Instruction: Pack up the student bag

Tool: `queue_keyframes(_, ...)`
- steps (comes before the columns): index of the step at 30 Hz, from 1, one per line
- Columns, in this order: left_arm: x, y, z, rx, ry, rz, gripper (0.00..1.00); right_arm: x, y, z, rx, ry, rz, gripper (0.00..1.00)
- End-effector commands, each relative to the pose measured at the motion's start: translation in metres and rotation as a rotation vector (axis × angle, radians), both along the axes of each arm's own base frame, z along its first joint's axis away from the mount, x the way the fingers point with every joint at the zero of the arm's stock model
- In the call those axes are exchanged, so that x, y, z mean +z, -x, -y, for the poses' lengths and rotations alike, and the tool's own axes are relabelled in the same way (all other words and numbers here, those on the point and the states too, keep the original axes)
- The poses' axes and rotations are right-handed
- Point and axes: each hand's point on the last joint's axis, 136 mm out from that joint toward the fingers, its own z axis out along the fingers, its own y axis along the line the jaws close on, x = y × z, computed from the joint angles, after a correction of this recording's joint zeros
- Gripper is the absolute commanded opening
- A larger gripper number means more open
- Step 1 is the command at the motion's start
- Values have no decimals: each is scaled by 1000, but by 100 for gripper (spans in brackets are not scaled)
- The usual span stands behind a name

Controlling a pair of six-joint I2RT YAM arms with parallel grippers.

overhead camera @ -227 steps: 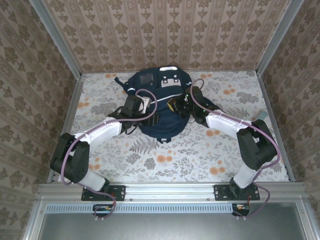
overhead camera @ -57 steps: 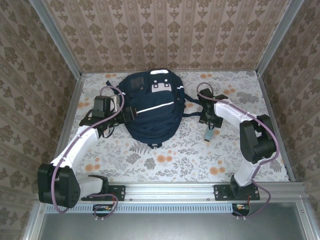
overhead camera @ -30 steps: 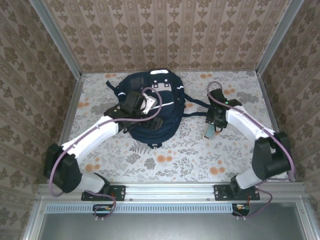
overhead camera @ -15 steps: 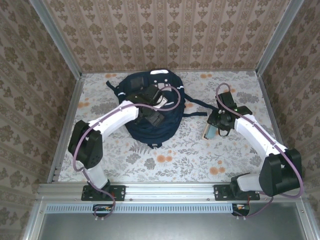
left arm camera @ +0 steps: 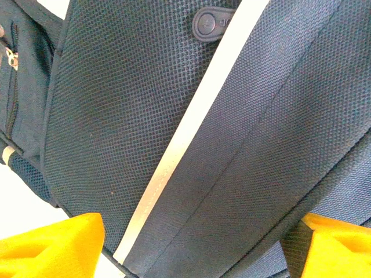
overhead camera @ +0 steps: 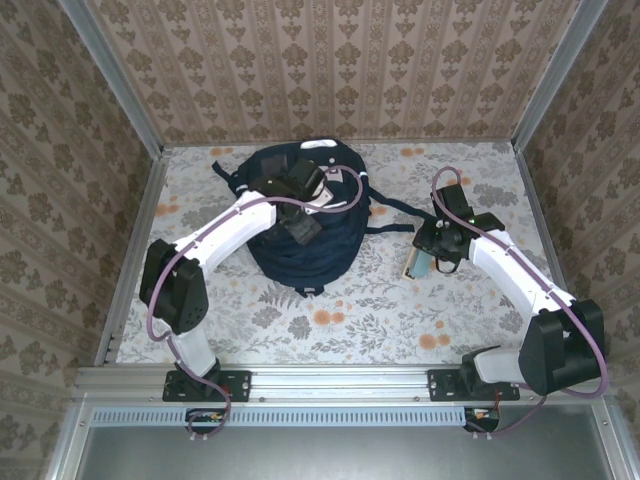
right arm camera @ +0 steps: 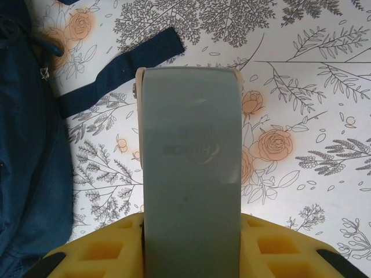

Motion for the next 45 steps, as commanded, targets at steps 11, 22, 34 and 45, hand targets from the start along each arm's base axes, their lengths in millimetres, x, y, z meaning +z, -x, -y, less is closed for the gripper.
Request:
queue_keyframes(11, -9, -15, -3, -90, -43, 194, 57, 28, -12, -27, 27, -146, 127, 33)
queue_keyframes(22, 14, -41, -5, 33, -34, 341, 22, 38, -15, -40, 46, -236, 193, 32)
queue_keyframes(34, 100, -21, 46, -6, 291, 430, 5, 109, -10, -105, 240, -671, 522, 31)
queue_keyframes(45, 141, -10, 98, -48, 444, 398, 5, 112, -25, -156, 250, -821, 481, 27)
